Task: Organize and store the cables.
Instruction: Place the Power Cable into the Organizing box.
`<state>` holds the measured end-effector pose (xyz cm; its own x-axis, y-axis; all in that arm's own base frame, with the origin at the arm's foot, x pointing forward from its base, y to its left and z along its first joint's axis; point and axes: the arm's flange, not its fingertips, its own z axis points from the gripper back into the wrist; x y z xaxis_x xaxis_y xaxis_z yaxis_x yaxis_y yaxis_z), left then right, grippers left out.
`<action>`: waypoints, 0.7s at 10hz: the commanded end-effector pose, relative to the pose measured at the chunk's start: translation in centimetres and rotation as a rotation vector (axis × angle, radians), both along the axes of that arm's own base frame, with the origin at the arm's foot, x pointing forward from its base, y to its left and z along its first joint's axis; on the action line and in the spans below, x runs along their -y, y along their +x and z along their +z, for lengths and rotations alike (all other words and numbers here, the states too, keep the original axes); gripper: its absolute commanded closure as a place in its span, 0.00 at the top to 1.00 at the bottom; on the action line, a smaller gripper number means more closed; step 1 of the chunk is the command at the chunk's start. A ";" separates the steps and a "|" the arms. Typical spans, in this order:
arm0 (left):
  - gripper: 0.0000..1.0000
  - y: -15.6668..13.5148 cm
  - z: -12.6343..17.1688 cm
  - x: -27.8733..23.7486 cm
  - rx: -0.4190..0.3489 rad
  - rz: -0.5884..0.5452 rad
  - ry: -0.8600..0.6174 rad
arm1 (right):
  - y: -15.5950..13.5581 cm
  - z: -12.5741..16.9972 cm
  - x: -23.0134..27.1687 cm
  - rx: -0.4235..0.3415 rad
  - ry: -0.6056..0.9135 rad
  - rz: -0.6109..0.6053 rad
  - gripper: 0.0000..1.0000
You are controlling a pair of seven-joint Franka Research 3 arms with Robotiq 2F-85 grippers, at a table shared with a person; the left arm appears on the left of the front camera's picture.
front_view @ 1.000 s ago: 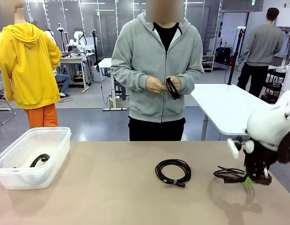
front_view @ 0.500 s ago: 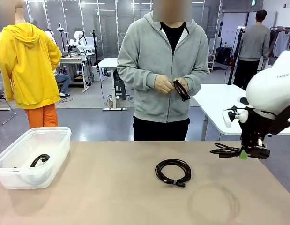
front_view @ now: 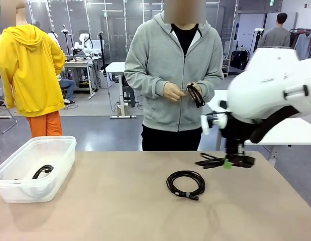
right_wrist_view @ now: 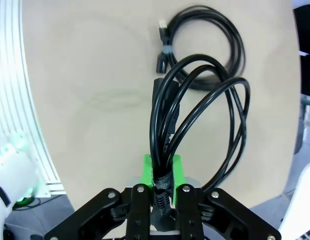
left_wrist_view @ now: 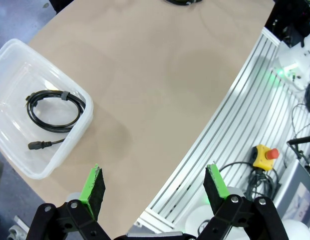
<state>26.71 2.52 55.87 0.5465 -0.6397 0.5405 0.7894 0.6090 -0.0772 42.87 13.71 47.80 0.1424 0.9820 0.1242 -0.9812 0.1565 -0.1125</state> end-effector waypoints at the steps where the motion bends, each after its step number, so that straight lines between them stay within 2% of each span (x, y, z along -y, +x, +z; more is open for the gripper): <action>1: 1.00 -0.2 0.1 0.1 0.004 -0.011 -0.006 | 0.9 0.4 -5.6 0.002 -0.011 0.006 0.00; 4: 1.00 -0.2 0.1 0.1 0.004 -0.011 -0.006 | 1.1 0.3 -14.0 0.024 0.021 0.007 0.00; 7: 1.00 -0.2 0.1 0.1 0.004 -0.011 -0.006 | 1.6 -3.0 -21.1 0.030 0.002 0.003 0.00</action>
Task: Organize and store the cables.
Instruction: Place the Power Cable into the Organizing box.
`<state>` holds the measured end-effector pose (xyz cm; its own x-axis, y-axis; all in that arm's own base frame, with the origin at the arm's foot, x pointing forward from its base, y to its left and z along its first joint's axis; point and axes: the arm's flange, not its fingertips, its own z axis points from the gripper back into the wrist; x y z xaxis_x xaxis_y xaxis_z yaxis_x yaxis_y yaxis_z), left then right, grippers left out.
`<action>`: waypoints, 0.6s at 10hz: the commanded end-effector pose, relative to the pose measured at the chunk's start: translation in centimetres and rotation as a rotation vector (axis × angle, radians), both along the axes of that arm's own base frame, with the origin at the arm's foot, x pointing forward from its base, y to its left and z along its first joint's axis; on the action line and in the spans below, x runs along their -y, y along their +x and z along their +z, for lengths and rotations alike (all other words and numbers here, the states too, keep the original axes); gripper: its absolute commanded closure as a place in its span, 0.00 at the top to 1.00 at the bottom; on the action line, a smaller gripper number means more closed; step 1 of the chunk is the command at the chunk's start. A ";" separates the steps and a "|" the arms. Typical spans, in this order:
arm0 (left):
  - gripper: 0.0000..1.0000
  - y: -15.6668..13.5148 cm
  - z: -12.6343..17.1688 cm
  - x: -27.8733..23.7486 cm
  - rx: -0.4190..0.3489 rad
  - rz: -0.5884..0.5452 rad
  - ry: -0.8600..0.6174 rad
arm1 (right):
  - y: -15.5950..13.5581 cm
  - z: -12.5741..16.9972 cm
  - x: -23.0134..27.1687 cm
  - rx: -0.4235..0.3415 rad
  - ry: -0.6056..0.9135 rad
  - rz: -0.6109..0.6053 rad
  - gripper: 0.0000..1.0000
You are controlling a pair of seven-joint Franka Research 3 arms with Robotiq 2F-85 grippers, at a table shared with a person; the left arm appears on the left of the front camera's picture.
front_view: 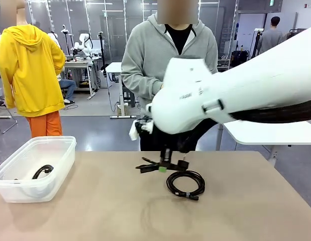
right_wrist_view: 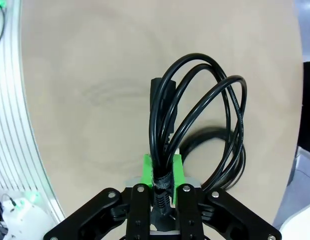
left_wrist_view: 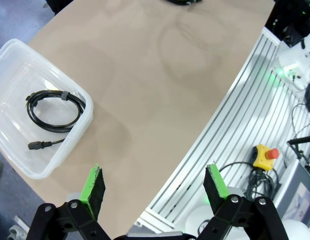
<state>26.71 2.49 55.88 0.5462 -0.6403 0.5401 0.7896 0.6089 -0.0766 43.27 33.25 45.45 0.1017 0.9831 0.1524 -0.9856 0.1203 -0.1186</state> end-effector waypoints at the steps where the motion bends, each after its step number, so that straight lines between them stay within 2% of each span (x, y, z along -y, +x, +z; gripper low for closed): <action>1: 1.00 -0.2 0.1 0.1 0.004 -0.011 -0.006 | 1.3 -1.9 -3.2 0.022 -0.035 -0.038 0.00; 2: 1.00 -0.2 0.1 0.1 0.004 -0.011 -0.006 | 1.6 -3.4 -4.5 0.036 -0.036 -0.040 0.00; 4: 1.00 -0.2 0.1 0.1 0.004 -0.011 -0.006 | 1.9 -6.2 -5.4 0.005 -0.014 -0.054 0.00; 6: 1.00 -0.2 0.1 0.1 0.004 -0.011 -0.006 | 1.2 -8.7 -6.3 0.000 -0.029 -0.068 0.00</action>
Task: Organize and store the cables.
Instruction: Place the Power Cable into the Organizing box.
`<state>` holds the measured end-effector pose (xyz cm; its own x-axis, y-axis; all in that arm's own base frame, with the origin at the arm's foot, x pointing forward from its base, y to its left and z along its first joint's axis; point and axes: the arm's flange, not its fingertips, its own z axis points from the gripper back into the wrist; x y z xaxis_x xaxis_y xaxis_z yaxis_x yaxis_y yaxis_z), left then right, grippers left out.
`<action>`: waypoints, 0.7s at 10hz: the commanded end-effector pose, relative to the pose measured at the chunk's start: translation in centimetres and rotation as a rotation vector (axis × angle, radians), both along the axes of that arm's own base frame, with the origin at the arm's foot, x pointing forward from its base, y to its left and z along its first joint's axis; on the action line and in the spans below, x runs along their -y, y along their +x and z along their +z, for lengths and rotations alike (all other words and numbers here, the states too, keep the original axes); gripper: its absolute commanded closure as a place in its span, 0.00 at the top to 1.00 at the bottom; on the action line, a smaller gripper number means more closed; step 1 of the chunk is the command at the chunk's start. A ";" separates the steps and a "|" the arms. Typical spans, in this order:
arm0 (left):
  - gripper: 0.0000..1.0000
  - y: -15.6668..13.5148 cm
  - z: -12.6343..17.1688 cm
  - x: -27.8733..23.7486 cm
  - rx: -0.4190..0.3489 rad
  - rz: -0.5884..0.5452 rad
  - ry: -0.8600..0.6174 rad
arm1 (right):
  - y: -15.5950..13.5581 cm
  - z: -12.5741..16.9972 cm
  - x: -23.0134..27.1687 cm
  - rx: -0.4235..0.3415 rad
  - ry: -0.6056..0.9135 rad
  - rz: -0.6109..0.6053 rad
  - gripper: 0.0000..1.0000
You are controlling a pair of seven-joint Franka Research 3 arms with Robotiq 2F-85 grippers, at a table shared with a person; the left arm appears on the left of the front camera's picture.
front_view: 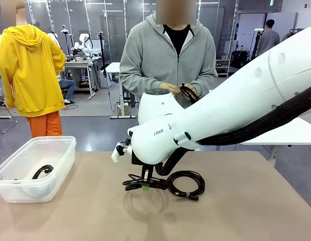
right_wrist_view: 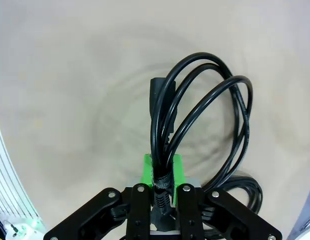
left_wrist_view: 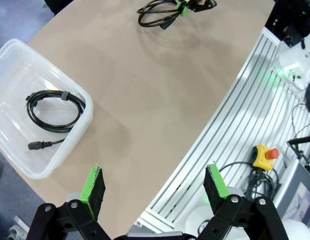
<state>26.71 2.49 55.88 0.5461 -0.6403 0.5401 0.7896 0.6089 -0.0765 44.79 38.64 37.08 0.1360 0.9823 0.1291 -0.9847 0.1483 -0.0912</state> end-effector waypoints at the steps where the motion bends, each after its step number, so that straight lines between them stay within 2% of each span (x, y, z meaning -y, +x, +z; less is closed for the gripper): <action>1: 1.00 -0.1 0.1 0.1 0.003 -0.011 -0.006 | -0.7 -1.3 -1.1 0.022 -0.027 -0.058 0.00; 3: 1.00 -0.1 0.1 0.1 0.003 -0.011 -0.006 | -1.5 -2.8 -1.4 -0.004 -0.027 -0.075 0.00; 4: 1.00 -0.1 0.1 0.1 0.003 -0.011 -0.006 | -1.7 -3.2 -1.5 -0.014 -0.044 -0.081 0.45; 5: 1.00 -0.1 0.1 0.1 0.003 -0.011 -0.006 | -1.8 -3.0 -1.4 -0.009 -0.039 -0.094 0.52; 6: 1.00 -0.1 0.1 0.1 0.003 -0.011 -0.006 | -1.7 -2.6 -1.0 -0.009 -0.031 -0.114 0.80; 7: 1.00 -0.1 0.1 0.1 0.003 -0.011 -0.006 | -1.8 -2.6 -0.7 -0.010 -0.029 -0.120 0.87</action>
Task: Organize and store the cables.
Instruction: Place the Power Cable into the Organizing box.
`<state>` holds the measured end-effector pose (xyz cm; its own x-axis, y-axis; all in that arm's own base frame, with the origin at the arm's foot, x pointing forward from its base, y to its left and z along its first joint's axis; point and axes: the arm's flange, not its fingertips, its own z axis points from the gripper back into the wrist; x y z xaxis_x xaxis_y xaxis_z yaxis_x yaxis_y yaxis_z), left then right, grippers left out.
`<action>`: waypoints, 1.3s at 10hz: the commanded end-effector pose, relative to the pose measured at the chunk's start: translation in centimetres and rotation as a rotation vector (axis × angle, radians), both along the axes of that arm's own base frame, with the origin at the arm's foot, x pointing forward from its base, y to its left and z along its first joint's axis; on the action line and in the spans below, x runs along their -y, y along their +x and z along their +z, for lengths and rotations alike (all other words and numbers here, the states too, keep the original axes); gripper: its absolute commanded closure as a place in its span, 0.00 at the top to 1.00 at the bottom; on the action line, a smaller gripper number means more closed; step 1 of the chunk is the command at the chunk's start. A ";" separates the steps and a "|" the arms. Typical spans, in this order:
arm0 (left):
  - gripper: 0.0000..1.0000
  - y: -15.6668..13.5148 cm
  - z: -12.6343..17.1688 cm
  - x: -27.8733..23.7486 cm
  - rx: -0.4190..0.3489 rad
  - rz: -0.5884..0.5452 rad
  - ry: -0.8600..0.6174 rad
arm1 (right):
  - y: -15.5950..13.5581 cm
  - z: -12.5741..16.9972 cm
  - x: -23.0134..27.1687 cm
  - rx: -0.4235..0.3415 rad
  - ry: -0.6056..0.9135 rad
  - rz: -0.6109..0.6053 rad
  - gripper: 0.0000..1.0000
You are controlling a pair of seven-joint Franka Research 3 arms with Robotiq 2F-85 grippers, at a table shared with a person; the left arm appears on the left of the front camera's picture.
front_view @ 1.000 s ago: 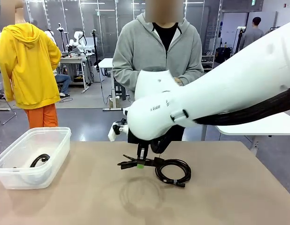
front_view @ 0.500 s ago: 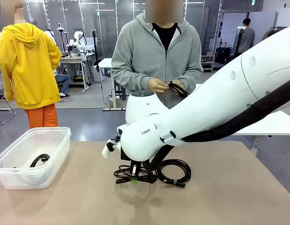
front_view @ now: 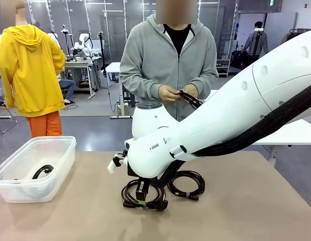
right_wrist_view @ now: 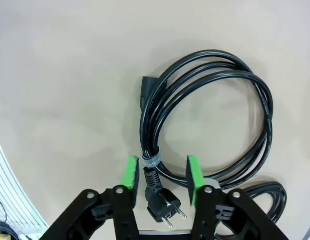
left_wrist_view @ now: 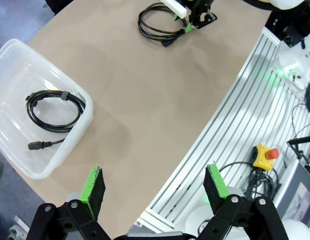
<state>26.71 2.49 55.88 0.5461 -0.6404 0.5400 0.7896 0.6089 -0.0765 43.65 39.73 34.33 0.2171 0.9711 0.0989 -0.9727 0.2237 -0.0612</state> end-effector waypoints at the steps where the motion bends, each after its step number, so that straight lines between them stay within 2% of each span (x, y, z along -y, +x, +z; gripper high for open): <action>1: 1.00 -0.1 0.1 0.1 0.004 -0.011 -0.007 | -0.7 0.6 0.8 0.023 0.001 -0.044 1.00; 3: 1.00 -0.1 0.1 0.1 0.004 -0.011 -0.007 | -0.5 1.9 2.2 0.015 0.043 -0.048 1.00; 4: 1.00 -0.1 0.1 0.1 0.004 -0.011 -0.007 | -0.5 2.8 3.1 0.023 0.072 -0.047 0.95; 5: 1.00 0.0 0.0 0.0 0.000 0.000 0.000 | -0.5 4.1 4.9 0.025 0.104 -0.044 1.00; 6: 1.00 -0.2 0.9 2.0 0.012 -0.054 0.052 | -0.3 5.3 7.2 0.020 0.140 -0.033 1.00; 9: 1.00 2.5 -0.1 9.4 -0.033 -0.205 0.105 | -1.5 9.0 18.8 0.003 0.248 0.000 1.00; 13: 1.00 4.5 -1.7 15.4 -0.054 -0.336 0.153 | -4.5 11.9 35.0 0.027 0.425 -0.022 1.00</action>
<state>30.11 -12.59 53.86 0.3507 -0.8555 0.3809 0.9324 0.3572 -0.0562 40.09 7.41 45.97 0.2421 0.8557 0.4574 -0.9626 0.2709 0.0028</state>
